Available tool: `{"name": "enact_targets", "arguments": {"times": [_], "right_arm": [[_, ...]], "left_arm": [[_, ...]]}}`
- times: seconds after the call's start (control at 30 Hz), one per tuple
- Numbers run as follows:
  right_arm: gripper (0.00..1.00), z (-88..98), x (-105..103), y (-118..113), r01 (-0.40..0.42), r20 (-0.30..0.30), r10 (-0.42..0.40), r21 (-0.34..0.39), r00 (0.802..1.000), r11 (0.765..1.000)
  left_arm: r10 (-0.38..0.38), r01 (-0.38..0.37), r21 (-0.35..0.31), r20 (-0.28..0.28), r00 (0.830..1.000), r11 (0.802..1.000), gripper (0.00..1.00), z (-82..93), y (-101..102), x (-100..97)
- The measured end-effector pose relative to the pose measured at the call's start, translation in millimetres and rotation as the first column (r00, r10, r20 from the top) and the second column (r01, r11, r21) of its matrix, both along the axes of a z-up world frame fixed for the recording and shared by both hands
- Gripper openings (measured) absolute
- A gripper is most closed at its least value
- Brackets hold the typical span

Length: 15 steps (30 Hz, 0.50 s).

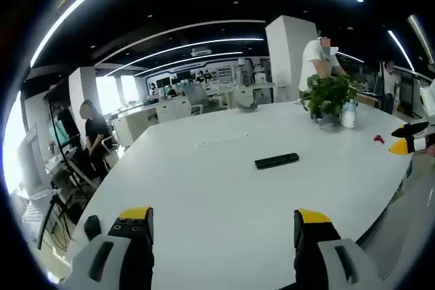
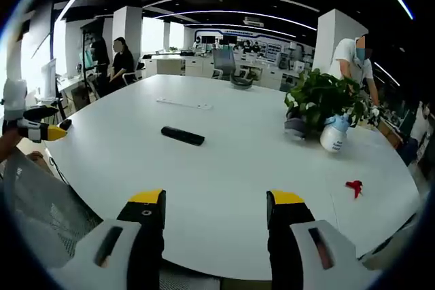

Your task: Press the specified remote control buttons in sequence, fully releasing each button before pressing the next.

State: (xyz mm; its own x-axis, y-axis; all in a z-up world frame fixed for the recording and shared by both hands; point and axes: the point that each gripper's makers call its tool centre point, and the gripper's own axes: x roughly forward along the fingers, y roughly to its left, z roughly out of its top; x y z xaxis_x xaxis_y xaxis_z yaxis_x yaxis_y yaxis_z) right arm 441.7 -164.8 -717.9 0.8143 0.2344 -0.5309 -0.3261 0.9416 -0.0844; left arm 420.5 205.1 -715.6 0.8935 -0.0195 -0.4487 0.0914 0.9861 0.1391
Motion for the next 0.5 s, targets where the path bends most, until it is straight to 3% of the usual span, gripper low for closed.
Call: {"name": "enact_targets", "arguments": {"times": [0.5], "right_arm": [[0.62,0.2,-0.2,1.9,-0.010,0.002,0.010,0.002,1.000,1.000]], "left_arm": [[-0.010,0.010,0.005,-0.010,1.000,1.000,0.88,-2.3,-1.0,-0.2]]}}
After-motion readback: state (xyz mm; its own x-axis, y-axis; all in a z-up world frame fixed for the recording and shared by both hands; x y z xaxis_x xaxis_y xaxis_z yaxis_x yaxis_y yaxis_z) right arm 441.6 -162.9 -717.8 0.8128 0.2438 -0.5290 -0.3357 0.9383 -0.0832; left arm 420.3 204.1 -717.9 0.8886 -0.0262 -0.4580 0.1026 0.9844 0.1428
